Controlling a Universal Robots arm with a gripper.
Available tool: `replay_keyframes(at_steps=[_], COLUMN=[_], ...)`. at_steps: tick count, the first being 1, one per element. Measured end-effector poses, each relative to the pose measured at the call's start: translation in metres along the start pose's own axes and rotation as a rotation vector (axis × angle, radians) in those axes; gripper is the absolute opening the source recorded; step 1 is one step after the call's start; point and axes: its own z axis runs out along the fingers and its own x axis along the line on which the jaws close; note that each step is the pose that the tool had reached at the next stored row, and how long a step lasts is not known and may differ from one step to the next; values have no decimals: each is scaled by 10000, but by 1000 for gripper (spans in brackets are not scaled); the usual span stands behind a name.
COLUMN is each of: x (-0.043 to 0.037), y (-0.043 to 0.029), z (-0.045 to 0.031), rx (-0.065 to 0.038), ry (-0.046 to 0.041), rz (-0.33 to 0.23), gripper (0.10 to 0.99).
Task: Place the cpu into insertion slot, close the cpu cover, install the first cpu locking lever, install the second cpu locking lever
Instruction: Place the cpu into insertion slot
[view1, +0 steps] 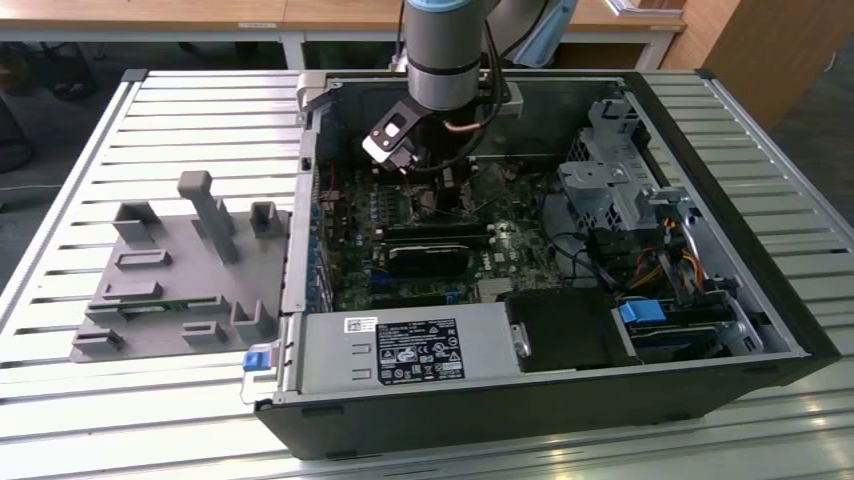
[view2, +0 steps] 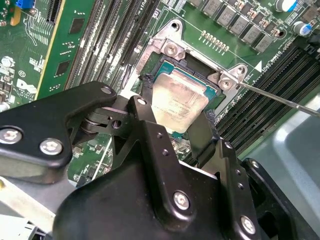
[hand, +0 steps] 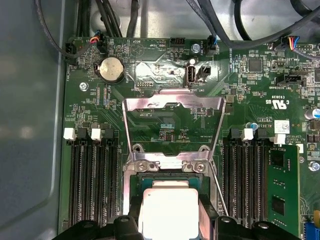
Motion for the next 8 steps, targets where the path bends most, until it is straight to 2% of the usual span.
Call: replay_keyframes(at_steps=[8], x=[1], y=[0], z=[4], rx=[-2], ry=[3], rz=[1], gripper=[541])
